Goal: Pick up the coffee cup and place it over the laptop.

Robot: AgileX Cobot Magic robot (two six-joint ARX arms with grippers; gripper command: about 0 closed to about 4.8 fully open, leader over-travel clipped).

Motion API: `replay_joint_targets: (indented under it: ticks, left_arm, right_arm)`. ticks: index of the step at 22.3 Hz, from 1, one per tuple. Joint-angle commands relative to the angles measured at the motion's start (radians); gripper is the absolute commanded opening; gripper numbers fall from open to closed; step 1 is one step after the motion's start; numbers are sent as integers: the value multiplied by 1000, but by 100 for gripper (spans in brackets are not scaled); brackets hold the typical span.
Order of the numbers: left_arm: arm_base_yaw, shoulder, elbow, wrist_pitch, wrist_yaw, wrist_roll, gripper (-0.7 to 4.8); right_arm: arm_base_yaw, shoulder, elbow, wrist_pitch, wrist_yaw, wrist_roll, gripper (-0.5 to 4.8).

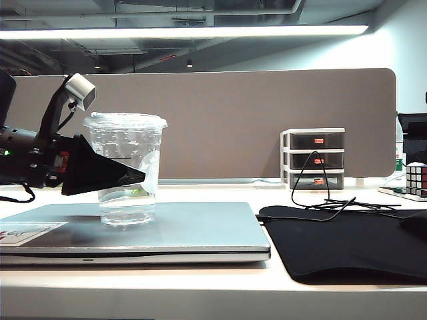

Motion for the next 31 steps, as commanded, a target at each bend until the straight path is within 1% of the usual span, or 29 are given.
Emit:
replay_joint_targets:
  ticks: [1,4,10,12,14,18,22,23,25,26,27,28,29,30,31]
  left_arm:
    - [-1,-7,0,0,18,-46,479]
    - [5,-31,-20,-1,18,-57,479]
    - [47,-125,-64,10,6,-70,479]
    - [56,-150,-79,8,-14,-76,479]
    - [79,-184,-119,9,-50,-74,479]
    - [134,-206,-189,17,-51,-77,479]
    - [150,-240,-259,70,-64,-140,479]
    - [150,-257,-285,80,-89,-144,479]
    - [148,-309,-355,123,-171,-150,479]
    - [148,-342,-396,179,-212,-182,479]
    - [148,-380,-435,265,-258,-217,479]
    - [148,-397,-451,317,-276,-239,479]
    - [148,-418,-466,386,-313,-282,462]
    - [148,-427,-470,409,-330,-306,434]
    - [148,-440,-474,440,-372,-365,346]
  right_arm:
    - [0,2,-5,10,-3,3,-8]
    - [0,2,-5,10,-3,-1,-8]
    - [0,2,-5,10,-2,-5,-9]
    - [0,2,-5,10,-2,-5,-8]
    - [0,2,-5,11,-2,-5,-8]
    - [0,2,-5,11,-3,-4,-8]
    - [1,2,-5,11,-3,-4,-9]
    - [1,2,-5,11,-3,-4,-9]
    - [1,2,-5,12,-2,-4,-9]
    - [1,2,-5,11,-1,-4,-9]
    - [1,2,-5,12,0,-4,-9]
    - [1,2,-5,12,0,-4,-9]
    - [1,2,-5,14,0,-4,-9]
    - [1,2,-5,14,5,-4,-9]
    - [1,2,-5,14,22,-4,-9]
